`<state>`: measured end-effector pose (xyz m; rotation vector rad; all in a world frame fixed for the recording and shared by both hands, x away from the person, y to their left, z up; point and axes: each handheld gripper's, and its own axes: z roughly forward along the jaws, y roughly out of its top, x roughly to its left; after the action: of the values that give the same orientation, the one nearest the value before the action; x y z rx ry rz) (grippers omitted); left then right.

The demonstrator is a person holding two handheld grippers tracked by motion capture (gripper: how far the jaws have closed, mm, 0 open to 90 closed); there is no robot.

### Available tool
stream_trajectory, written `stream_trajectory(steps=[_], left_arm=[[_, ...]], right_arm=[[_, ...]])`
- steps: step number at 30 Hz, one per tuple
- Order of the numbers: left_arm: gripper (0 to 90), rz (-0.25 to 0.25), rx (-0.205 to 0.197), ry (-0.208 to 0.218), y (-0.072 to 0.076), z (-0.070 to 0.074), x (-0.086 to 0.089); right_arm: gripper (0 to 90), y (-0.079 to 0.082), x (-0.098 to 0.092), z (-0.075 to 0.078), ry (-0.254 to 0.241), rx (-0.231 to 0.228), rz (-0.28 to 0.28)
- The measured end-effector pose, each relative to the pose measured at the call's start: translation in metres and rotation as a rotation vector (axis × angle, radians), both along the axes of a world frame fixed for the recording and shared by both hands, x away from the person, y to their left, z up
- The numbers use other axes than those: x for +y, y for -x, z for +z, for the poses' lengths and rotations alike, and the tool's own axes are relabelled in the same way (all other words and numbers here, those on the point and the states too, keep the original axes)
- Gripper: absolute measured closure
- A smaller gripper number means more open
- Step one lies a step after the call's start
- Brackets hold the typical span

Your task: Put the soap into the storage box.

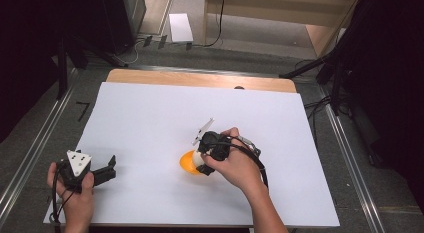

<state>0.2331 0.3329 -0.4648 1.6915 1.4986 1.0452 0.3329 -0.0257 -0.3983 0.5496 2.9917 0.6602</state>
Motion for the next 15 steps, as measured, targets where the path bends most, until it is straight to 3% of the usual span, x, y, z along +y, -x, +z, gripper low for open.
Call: stream_trajectory(steps=[15], left_arm=[[0.0,0.000,0.001,0.002,0.0000,0.0000,0.0000]], right_arm=[[24.1,-0.0010,-0.0026,-0.0016,-0.017,0.013,-0.007]])
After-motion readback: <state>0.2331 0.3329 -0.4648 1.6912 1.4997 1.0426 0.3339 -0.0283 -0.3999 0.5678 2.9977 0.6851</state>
